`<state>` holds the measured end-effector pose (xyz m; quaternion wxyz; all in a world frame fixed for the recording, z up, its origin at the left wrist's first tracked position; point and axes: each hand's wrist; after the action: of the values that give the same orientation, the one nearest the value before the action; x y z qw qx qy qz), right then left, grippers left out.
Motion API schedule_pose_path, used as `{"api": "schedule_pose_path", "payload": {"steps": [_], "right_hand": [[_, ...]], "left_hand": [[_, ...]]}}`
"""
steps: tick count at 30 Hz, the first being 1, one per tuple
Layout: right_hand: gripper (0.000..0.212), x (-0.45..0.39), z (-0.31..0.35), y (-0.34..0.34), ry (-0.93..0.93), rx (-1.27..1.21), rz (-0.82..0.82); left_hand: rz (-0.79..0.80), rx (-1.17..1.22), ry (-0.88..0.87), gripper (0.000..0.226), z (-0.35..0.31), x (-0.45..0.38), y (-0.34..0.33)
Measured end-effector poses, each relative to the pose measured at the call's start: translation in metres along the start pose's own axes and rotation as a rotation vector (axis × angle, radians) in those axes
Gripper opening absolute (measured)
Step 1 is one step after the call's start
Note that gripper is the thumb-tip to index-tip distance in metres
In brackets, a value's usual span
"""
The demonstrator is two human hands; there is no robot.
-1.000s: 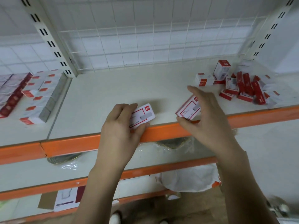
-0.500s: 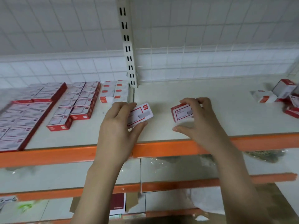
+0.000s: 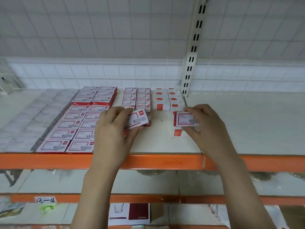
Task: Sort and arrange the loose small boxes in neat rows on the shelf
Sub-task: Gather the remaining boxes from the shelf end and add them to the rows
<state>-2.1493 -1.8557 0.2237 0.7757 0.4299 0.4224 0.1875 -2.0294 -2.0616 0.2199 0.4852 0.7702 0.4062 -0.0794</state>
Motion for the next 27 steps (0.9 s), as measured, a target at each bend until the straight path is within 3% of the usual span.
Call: {"api": "schedule_pose_path", "payload": {"steps": [10, 17, 27], "right_hand": [[0.051, -0.032, 0.0, -0.024, 0.055, -0.046, 0.049], [0.052, -0.049, -0.004, -0.037, 0.051, -0.048, 0.043], [0.052, -0.099, 0.065, -0.085, 0.041, -0.088, 0.094]], "left_hand": [[-0.013, -0.095, 0.003, 0.047, 0.017, -0.016, -0.008], [0.134, -0.108, -0.042, 0.052, 0.034, -0.028, -0.015], [0.073, -0.21, -0.024, 0.051, 0.12, -0.068, 0.028]]}}
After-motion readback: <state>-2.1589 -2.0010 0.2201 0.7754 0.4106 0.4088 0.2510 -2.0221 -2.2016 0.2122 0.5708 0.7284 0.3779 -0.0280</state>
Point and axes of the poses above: each hand's wrist, its own x-axis away from the middle knuckle, its own y-axis out of the back of the hand, z = x × y, and after that the axes turned 14 degrees about y, right-handed
